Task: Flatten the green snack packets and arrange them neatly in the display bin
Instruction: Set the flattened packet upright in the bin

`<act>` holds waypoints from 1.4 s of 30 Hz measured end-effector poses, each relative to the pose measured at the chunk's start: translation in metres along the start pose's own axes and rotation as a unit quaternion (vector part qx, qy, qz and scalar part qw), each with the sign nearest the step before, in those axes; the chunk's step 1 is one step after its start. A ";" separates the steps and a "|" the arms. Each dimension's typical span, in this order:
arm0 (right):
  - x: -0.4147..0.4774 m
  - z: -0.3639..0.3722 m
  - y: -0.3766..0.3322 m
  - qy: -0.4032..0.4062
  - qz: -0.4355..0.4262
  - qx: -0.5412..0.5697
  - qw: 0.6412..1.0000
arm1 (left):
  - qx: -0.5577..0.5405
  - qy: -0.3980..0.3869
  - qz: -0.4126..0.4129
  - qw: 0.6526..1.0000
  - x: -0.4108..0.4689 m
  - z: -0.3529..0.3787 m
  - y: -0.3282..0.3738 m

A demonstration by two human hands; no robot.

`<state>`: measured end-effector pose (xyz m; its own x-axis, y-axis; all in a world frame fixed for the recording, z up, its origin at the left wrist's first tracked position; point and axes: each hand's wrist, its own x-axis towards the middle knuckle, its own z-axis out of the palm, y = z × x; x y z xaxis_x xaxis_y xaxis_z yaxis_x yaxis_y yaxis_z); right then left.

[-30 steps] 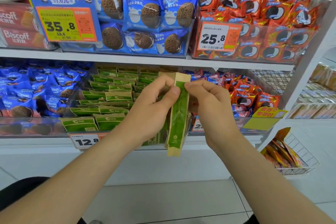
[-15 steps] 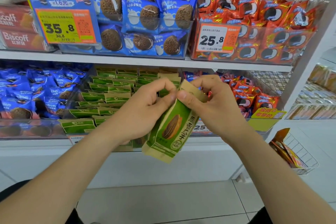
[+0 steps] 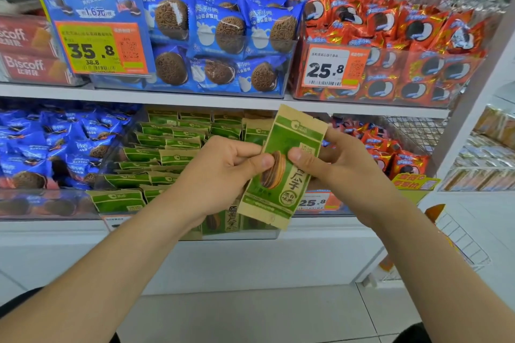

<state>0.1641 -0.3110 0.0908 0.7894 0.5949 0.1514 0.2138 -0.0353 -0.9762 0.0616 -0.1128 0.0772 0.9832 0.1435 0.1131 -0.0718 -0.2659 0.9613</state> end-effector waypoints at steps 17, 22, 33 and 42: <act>0.045 0.007 0.027 0.177 -0.335 -0.150 0.913 | 0.491 0.040 0.047 0.869 0.076 -0.027 -0.027; 0.059 0.007 0.039 0.152 -0.318 -0.168 0.921 | 0.545 -0.026 -0.007 0.838 0.090 -0.036 -0.037; 0.093 0.008 0.066 0.023 -0.267 -0.435 0.860 | 0.542 -0.063 -0.067 0.835 0.101 -0.039 -0.045; 0.103 0.027 0.044 -0.063 -0.126 -0.656 0.741 | 0.536 -0.093 -0.060 0.837 0.094 -0.039 -0.043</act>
<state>0.2395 -0.2299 0.0589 0.5867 0.7827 0.2078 0.7864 -0.6119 0.0844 0.1500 -0.0503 0.0563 0.9887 0.1062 -0.1054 0.1235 -0.9770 0.1738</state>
